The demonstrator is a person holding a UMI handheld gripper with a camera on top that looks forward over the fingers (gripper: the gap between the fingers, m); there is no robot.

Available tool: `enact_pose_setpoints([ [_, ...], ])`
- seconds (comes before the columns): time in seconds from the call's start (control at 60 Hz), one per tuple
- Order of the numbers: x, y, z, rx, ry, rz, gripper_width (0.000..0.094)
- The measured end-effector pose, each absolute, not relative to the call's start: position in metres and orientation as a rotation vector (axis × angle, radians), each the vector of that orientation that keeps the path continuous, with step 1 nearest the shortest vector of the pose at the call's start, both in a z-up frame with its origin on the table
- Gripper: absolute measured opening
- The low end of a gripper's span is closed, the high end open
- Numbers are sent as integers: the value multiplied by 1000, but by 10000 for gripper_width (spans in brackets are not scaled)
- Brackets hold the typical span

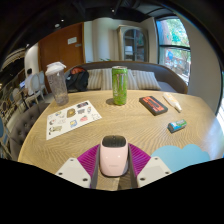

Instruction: Arrange mouse

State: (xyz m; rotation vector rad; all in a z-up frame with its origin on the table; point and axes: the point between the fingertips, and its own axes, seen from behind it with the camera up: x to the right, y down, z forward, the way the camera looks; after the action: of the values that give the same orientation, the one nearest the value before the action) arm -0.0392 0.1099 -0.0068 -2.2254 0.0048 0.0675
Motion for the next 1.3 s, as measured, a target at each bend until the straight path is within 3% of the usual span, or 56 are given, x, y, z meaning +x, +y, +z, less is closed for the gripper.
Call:
enact_pose_setpoints([
  [0.067, -30, 105, 15, -2153, -8, 59, 437],
  [0.25, 30, 67, 113, -1960, 6, 60, 422],
  [0.35, 92, 47, 138, -1921, 20, -27, 420],
  [0.433, 138, 31, 119, -1968, 57, -68, 419],
  [0.583, 172, 9, 37, -2106, 61, -74, 420],
  [0.9, 155, -7, -7, -2164, 20, 25, 430],
  [1.05, 158, -9, -7, -2181, 71, 55, 548],
  [1.15, 153, -21, 1, -2174, 79, 98, 861],
  [1.3, 154, -73, 21, -2164, 67, 141, 841],
])
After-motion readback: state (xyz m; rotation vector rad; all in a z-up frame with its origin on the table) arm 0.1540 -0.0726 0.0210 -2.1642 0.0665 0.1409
